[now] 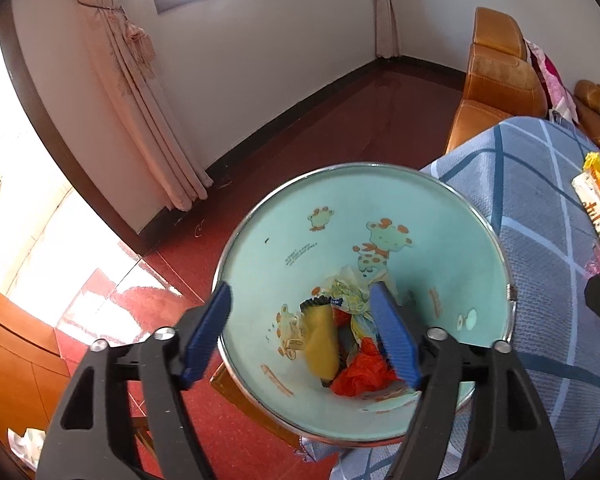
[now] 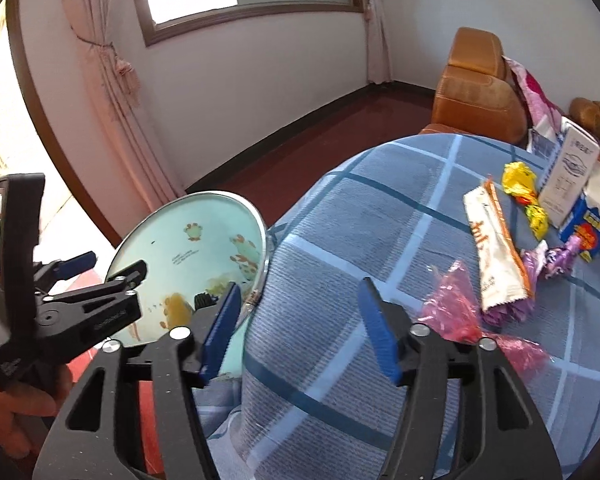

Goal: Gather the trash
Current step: 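Carry sponge and red bag over the wastebasket and open both grippers to drop them, then grasp the pink cellophane wrapper with the left gripper while the right gripper grasps the purple wrapper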

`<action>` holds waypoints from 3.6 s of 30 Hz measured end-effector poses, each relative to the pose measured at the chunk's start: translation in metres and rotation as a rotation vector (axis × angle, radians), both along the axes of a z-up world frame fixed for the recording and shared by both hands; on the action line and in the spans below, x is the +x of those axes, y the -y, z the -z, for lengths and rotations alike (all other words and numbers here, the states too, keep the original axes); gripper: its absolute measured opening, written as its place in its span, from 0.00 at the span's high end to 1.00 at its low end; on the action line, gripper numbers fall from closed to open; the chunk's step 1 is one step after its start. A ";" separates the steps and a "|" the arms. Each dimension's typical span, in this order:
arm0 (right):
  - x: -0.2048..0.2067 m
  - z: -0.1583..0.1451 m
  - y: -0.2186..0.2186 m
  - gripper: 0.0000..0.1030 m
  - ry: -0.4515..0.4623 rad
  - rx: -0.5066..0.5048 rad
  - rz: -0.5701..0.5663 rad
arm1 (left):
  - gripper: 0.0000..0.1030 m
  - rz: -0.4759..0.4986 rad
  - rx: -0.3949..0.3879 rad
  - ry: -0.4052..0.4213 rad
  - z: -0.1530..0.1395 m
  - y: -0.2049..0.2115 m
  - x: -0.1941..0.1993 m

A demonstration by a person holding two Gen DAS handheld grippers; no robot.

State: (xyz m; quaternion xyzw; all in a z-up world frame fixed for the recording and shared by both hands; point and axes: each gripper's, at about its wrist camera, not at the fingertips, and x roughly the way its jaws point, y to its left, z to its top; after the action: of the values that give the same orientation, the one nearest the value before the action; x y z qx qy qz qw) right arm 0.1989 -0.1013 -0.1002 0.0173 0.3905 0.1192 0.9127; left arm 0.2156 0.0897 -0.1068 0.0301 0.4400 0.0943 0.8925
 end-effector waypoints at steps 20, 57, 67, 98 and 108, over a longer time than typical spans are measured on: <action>-0.028 -0.013 0.074 0.15 0.015 0.000 0.232 | 0.06 0.080 0.013 0.102 -0.038 0.044 -0.030; -0.053 0.009 0.227 0.25 -0.031 0.006 0.508 | 0.14 0.421 -0.013 0.051 -0.024 0.202 -0.022; -0.067 0.015 0.254 0.25 -0.043 0.035 0.555 | 0.38 0.493 -0.115 -0.047 0.007 0.254 0.005; 0.024 0.018 0.218 0.32 -0.073 0.121 0.507 | 0.96 0.365 -0.094 0.161 -0.058 0.159 -0.001; 0.066 0.045 0.216 0.78 -0.186 0.231 0.494 | 0.95 0.304 -0.114 0.126 -0.046 0.128 0.008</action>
State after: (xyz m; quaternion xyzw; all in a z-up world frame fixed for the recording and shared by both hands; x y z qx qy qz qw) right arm 0.2647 -0.3178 -0.1453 0.2268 0.4404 -0.0650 0.8662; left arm 0.2232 -0.0381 -0.0611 0.0399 0.3781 -0.0651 0.9226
